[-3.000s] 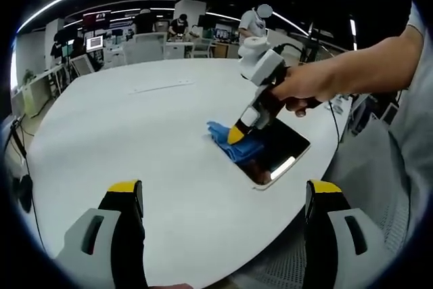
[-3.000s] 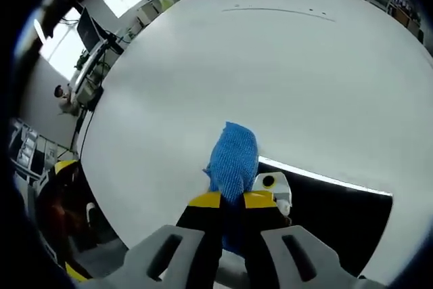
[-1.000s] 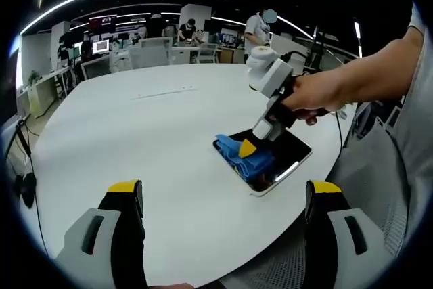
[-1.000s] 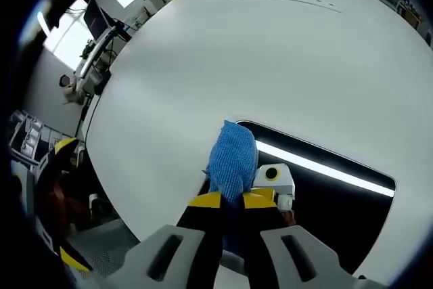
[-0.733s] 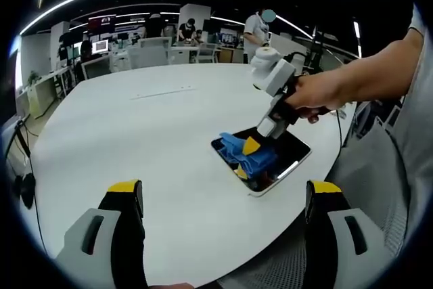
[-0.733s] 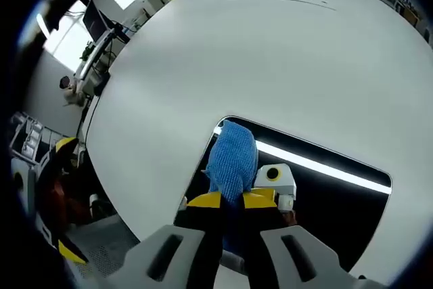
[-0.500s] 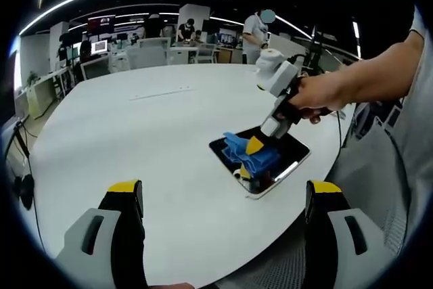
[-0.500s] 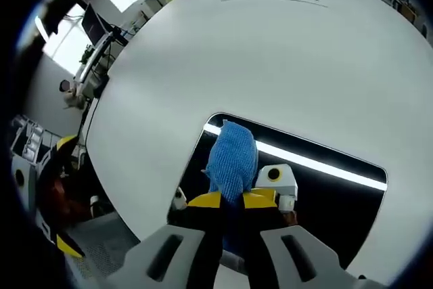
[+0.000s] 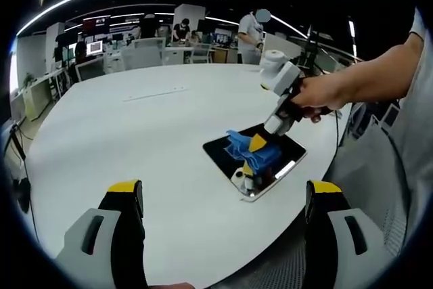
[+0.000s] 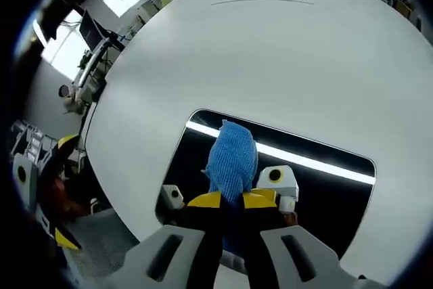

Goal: Wipe the mirror surface with the cleaning cloth until all visible marks leave the cleaned area.

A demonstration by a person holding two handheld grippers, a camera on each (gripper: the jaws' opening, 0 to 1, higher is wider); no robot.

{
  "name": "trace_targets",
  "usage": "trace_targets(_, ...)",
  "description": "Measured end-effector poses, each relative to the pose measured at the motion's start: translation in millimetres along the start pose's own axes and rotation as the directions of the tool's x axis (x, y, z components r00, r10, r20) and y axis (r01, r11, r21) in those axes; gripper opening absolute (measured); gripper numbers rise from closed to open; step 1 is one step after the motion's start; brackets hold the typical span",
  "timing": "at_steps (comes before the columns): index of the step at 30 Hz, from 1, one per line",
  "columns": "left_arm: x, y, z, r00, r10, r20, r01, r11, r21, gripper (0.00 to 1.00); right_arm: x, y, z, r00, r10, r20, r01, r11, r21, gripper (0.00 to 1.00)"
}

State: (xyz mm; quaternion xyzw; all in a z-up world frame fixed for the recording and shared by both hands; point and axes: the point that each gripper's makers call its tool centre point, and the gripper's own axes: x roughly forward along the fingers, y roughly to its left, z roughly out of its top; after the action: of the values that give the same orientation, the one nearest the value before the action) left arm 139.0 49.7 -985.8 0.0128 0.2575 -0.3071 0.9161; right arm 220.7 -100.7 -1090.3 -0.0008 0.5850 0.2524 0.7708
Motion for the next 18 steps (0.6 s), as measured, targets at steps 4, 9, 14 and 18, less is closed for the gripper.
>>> trace_targets(4,1.0,-2.2,-1.4,1.0,-0.007,-0.004,0.007,1.0,0.001,0.99,-3.2,-6.5,-2.0,1.0,0.0,0.003,0.0,1.0,0.009,0.03)
trace_targets(9,3.3,-6.1,-3.3,1.0,-0.019,-0.009,0.019,1.0,0.003,0.99,-6.5,-13.8,-4.3,1.0,-0.007,0.005,0.007,1.0,0.008,0.03)
trace_targets(14,4.6,-7.4,-4.5,1.0,-0.023,-0.011,0.023,1.0,0.004,0.99,-11.0,-21.8,-7.6,1.0,-0.01,0.004,0.01,1.0,0.012,0.03)
trace_targets(18,4.4,-7.3,-6.0,1.0,-0.025,-0.016,0.026,1.0,0.005,0.99,-13.0,-27.0,-8.8,1.0,-0.011,0.005,0.011,1.0,0.022,0.03)
